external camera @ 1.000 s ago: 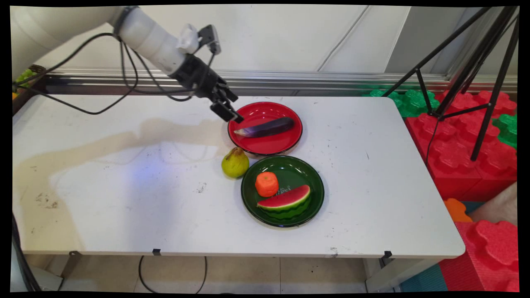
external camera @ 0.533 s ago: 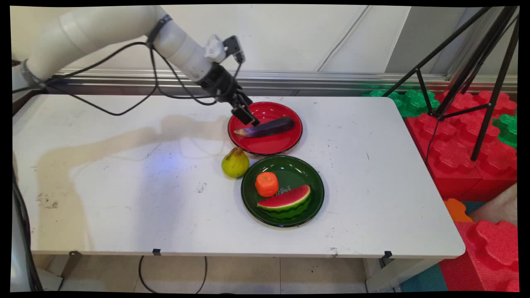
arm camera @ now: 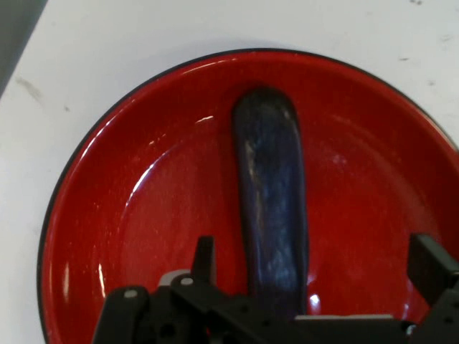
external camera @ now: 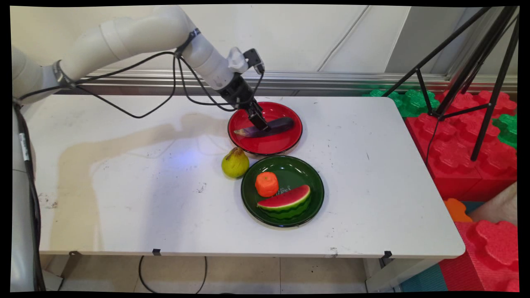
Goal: Pick up the eggplant from the red plate, then place the picked object on the table
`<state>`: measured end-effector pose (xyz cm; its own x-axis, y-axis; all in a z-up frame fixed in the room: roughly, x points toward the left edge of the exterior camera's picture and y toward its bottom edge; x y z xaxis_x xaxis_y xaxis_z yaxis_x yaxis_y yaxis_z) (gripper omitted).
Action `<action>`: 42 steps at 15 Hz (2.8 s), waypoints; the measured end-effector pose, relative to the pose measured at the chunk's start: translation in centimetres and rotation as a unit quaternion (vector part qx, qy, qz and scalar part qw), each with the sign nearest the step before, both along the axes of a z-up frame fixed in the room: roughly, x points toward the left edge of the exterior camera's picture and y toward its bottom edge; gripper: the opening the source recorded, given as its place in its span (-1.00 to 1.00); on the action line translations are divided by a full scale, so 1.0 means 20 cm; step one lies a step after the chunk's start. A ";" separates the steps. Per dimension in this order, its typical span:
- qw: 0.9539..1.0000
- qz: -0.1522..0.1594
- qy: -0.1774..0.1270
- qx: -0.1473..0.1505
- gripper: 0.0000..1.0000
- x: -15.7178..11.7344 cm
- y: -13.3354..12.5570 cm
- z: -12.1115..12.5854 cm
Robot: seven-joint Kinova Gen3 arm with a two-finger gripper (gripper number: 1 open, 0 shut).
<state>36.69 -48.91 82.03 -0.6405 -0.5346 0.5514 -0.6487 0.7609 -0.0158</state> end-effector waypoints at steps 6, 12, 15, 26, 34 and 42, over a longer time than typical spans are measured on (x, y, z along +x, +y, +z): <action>1.000 0.007 -0.012 0.014 1.00 -0.04 -0.07 -0.08; 0.999 0.011 -0.026 0.026 1.00 -0.06 -0.11 -0.14; 0.999 0.012 -0.029 0.028 1.00 -0.07 -0.12 -0.15; 0.999 0.010 -0.035 0.029 -1.00 -0.09 -0.15 -0.17; 0.999 0.003 -0.029 0.018 -1.00 -0.07 -0.13 -0.11; 1.000 -0.001 -0.004 -0.007 -1.00 0.02 -0.04 0.07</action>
